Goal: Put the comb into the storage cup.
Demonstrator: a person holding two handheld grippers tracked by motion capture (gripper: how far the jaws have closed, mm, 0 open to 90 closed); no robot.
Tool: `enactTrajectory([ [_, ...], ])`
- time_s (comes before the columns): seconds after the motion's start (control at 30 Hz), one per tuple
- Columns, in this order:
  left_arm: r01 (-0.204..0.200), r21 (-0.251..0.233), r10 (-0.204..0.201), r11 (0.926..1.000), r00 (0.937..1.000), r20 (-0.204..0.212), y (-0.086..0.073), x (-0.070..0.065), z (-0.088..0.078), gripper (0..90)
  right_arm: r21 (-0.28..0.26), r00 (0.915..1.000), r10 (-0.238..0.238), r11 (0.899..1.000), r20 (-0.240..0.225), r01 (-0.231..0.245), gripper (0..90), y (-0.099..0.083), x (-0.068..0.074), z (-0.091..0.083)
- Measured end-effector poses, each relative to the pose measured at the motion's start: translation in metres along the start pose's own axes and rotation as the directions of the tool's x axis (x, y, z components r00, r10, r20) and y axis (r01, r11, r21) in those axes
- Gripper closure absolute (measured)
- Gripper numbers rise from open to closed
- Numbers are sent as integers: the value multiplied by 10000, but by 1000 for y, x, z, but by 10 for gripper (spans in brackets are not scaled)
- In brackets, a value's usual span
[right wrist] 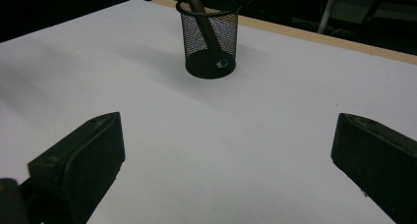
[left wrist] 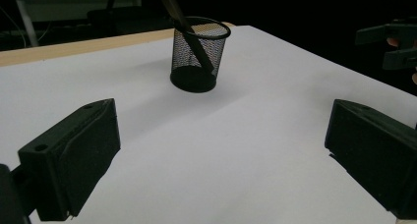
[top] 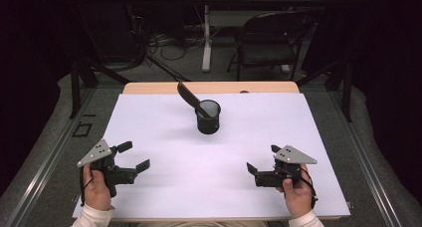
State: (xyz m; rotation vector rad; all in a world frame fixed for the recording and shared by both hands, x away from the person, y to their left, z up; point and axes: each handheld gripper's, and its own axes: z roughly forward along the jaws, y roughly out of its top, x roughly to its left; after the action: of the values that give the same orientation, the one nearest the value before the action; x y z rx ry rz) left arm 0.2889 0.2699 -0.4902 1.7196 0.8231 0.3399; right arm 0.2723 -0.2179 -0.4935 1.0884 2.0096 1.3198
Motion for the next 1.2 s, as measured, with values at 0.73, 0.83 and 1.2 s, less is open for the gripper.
enactTrajectory([
  [0.73, 170, -288, -177, 9994, 9995, -258, -24, 23, -5, 4, -19, 9899, 412, 9991, 1356, -414, 0, -27, -24, 0],
  [0.83, 171, -270, -181, 9995, 9991, -376, -26, 27, -6, 3, 70, 9889, 469, 9988, 1413, -484, 0, -29, -26, 2],
  [1.2, 449, -356, -467, 9984, 9975, -534, -32, 35, -6, 4, 383, 9871, 454, 9979, 1532, -518, 0, -35, -30, 6],
])
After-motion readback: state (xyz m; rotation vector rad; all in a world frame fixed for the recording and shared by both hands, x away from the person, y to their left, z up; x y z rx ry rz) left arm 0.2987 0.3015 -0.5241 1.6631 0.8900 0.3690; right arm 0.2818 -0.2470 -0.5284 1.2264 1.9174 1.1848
